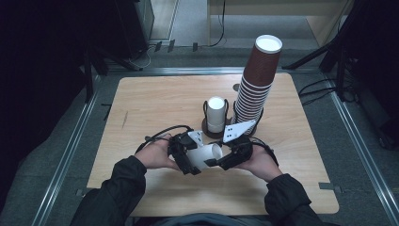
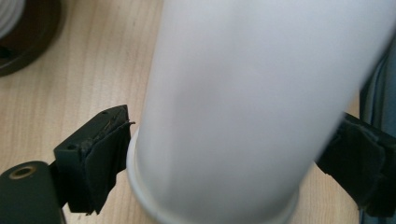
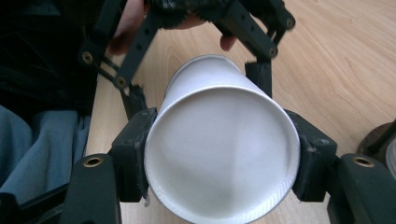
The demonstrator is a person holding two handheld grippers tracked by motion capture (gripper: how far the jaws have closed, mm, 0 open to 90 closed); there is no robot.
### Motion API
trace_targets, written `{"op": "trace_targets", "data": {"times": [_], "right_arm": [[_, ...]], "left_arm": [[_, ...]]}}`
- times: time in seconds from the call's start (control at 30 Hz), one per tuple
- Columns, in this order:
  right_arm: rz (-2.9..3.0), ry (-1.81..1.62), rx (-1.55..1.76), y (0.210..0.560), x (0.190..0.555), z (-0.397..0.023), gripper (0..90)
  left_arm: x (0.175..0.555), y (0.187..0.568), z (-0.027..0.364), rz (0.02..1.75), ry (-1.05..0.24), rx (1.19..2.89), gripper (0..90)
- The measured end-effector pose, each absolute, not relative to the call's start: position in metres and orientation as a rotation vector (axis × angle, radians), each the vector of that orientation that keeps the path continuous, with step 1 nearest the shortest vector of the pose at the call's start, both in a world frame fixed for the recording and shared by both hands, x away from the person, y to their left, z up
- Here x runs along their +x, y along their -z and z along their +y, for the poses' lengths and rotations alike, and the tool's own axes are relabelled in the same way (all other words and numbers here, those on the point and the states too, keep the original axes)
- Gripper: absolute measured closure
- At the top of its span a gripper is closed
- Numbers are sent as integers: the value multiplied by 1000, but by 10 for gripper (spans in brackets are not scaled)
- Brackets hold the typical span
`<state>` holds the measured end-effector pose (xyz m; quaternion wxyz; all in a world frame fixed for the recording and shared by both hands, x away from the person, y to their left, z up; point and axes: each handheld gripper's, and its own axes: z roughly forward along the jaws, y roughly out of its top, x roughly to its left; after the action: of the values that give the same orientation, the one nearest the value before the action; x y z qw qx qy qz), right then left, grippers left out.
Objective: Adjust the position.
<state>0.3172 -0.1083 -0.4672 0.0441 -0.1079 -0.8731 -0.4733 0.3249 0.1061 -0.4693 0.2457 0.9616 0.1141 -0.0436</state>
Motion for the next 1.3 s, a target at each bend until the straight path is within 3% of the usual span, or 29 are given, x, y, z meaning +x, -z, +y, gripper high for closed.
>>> {"op": "trace_targets", "data": {"times": [0.53,1.17,1.3], "right_arm": [[-2637,1538,-359,464,321,-121,351],[-2526,1622,-347,461,321,-123,351],[-2505,1645,-340,460,321,-124,351]], "left_arm": [[325,456,130,348,63,2458,0],[326,464,128,361,135,2276,0],[326,464,130,339,177,2225,49]]}}
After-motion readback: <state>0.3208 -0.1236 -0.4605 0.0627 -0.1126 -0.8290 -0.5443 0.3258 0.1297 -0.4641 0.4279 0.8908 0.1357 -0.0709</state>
